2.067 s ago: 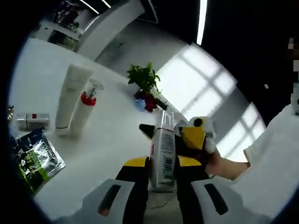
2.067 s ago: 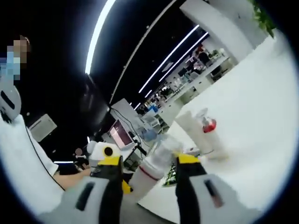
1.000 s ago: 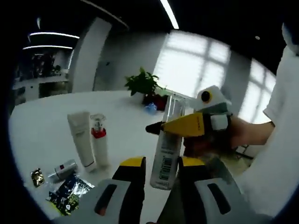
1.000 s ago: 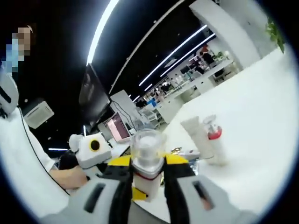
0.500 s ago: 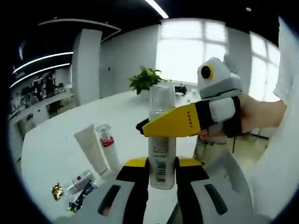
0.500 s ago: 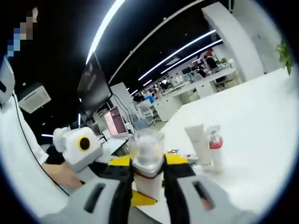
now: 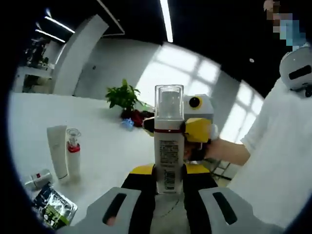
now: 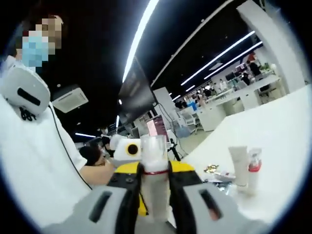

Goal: Arrange the skincare products in the storage area until every visible bottle or jar stands upright without overlapping.

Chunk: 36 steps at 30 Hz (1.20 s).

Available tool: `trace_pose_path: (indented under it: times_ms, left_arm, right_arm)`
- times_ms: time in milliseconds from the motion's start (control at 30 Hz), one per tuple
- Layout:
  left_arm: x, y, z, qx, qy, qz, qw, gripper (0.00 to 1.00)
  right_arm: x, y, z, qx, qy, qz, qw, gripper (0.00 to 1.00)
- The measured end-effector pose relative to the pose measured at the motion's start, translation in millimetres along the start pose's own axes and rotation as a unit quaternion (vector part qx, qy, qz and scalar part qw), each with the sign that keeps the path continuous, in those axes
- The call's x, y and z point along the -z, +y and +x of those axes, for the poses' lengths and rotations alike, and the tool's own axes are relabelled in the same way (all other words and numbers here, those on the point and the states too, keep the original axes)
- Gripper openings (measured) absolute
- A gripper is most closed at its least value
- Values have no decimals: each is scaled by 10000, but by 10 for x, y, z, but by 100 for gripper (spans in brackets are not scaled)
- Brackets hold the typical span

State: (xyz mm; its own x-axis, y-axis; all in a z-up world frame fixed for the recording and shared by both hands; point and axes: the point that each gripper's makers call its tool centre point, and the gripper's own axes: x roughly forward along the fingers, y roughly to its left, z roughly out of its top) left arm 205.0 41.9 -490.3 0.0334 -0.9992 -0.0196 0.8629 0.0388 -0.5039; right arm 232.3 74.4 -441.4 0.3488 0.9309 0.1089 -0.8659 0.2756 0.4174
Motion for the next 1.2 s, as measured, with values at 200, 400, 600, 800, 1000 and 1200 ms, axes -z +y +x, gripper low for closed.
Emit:
trace_pose_path:
  times_ms: [200,400,600,800,1000,1200]
  left_arm:
    - [35,-159,-79,332,124,-6,9994,17]
    - [0,1,-120,-216,33,158,9996,18]
    - [-101,134,-118,-910,-191,144,9956,20]
    - [12,323,-113,-2045,55,415,9780,21]
    - [58,418,-160,-2901,-163,320,9563,19]
    - [86,413,-192,-2887,-149,293,9569,19]
  right_arm:
    - [35,175,50,-326,199,-79,9992,21]
    - [35,-21,42,357,166,-38,9992,20]
    - [72,-198,24,1136,216,-14,9933,20]
    - [251,-357,64,2037,553,-242,9772,20]
    - [327,-389,137,2411,767,-443,9664,20]
    - [352,-366,129,2427,868,-652,9640,20]
